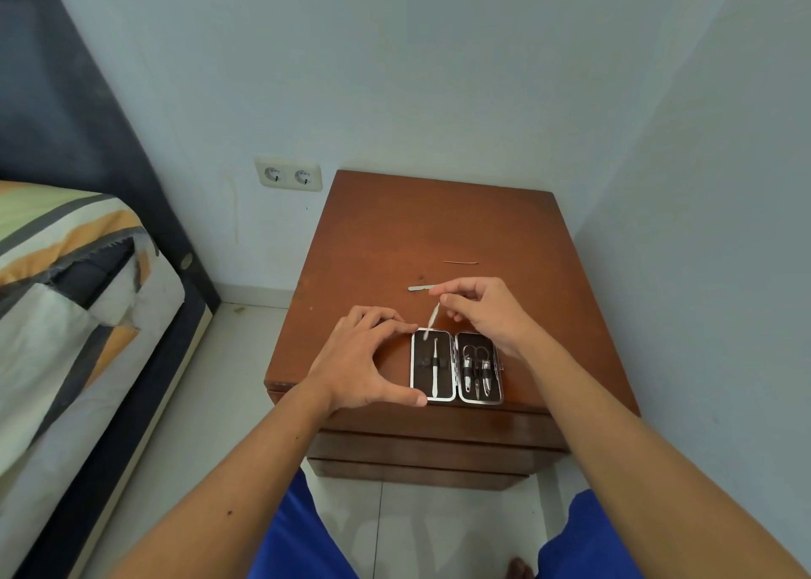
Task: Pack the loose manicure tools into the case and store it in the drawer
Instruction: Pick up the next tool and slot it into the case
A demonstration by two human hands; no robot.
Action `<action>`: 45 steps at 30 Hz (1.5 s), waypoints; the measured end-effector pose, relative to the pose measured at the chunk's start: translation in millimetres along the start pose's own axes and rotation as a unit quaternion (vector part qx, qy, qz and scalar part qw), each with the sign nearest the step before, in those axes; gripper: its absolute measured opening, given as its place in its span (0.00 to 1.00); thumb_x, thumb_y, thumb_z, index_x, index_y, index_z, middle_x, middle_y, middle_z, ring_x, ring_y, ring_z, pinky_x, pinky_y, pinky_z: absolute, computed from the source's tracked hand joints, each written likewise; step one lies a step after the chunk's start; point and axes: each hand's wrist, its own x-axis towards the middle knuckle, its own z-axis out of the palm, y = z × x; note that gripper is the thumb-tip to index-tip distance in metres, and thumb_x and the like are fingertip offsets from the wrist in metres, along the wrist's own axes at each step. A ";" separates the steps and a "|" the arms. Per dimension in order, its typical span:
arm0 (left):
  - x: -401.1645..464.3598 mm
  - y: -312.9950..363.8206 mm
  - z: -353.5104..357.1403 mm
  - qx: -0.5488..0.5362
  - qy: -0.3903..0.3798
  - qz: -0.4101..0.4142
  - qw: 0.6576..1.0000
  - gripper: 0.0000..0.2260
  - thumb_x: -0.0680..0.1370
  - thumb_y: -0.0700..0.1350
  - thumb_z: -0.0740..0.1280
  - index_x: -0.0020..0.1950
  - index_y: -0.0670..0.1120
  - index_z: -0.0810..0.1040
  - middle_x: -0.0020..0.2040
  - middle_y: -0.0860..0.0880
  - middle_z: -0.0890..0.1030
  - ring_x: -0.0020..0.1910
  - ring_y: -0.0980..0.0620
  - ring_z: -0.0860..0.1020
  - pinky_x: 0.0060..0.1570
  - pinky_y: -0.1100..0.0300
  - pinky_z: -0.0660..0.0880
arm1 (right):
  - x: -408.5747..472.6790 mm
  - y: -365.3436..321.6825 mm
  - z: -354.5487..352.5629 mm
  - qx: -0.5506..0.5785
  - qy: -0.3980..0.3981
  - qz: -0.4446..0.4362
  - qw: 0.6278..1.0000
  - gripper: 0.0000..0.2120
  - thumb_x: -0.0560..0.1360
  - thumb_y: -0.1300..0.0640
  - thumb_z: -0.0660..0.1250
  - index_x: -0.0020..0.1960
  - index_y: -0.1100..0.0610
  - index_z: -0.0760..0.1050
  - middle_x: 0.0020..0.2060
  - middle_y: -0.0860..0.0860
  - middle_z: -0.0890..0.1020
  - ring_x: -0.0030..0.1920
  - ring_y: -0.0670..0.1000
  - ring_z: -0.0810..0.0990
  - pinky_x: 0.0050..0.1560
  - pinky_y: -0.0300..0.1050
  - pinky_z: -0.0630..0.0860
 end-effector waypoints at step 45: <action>1.2 -0.5 2.4 0.005 0.007 -0.005 1.000 0.46 0.59 0.80 0.72 0.74 0.63 0.71 0.68 0.65 0.68 0.69 0.61 0.61 0.72 0.54 0.63 | -38.8 19.6 19.1 -0.328 -0.023 -0.142 0.934 0.29 0.70 0.38 0.78 0.69 0.44 0.80 0.56 0.41 0.73 0.59 0.45 0.72 0.59 0.29 0.64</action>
